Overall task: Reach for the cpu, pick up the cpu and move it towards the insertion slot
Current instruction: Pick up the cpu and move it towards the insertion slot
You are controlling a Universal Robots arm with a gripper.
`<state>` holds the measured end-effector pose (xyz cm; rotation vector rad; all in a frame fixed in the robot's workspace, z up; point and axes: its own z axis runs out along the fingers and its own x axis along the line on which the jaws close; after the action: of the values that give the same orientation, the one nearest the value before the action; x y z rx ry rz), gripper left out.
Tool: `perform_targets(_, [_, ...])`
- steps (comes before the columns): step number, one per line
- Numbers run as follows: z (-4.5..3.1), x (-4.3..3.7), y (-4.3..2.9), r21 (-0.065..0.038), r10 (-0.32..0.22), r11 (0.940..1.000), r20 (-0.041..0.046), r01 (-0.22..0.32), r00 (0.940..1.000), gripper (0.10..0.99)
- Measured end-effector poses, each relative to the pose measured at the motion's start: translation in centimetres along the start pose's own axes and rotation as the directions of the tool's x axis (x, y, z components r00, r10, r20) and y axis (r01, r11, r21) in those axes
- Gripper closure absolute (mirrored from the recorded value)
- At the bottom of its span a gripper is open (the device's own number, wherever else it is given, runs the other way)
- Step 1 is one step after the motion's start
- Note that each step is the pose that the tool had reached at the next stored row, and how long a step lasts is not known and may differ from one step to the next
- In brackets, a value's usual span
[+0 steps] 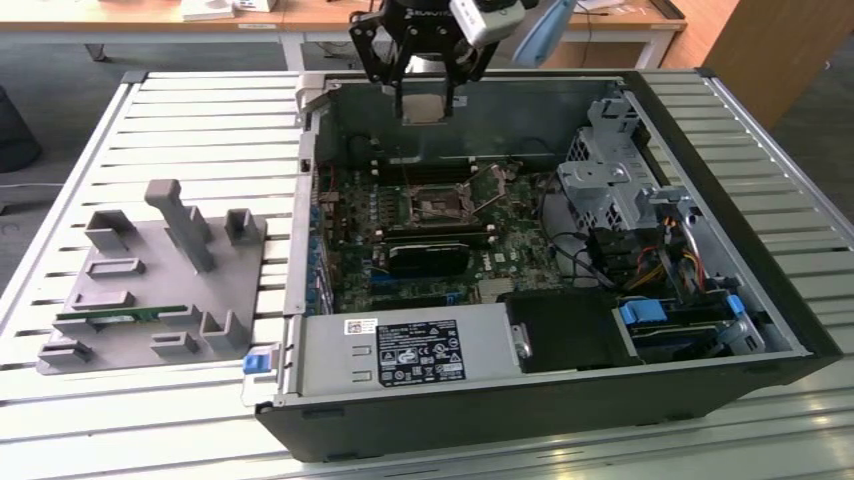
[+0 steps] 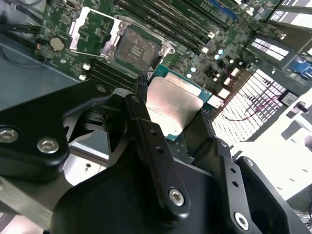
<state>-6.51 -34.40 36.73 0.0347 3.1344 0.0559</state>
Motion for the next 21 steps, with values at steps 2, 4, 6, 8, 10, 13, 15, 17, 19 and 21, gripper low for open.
perform_targets(2, [0.02, -0.62, 0.13, 0.0, 0.0, 1.0, 0.0, 0.0, 1.0, 0.541])
perform_targets(4, [0.04, -1.27, 0.27, 0.0, 0.0, 1.0, 0.0, 0.0, 1.0, 0.541])
perform_targets(6, [0.08, -1.91, 0.42, 0.0, 0.0, 1.0, -0.0001, 0.0, 1.0, 0.541])
perform_targets(8, [0.14, -2.57, 0.59, 0.0, 0.0, 1.0, -0.0005, 0.0, 1.0, 0.541])
perform_targets(10, [0.21, -3.07, 0.86, 0.0, 0.0, 1.0, -0.0008, 0.0, 1.0, 0.541])
perform_targets(13, [0.34, -3.51, 1.45, 0.0, 0.0, 1.0, -0.0009, 0.0, 1.0, 0.541])
perform_targets(15, [0.42, -3.77, 1.87, 0.0, 0.001, 1.0, -0.0009, -0.001, 1.0, 0.541])
perform_targets(17, [0.48, -4.01, 2.15, 0.0, 0.001, 1.0, -0.0009, -0.001, 1.0, 0.541])
perform_targets(19, [0.48, -4.06, 2.18, 0.0, 0.001, 1.0, -0.001, -0.001, 1.0, 0.541])
perform_targets(21, [0.49, -4.07, 2.19, 0.0, 0.001, 1.0, -0.0009, -0.001, 1.0, 0.541])
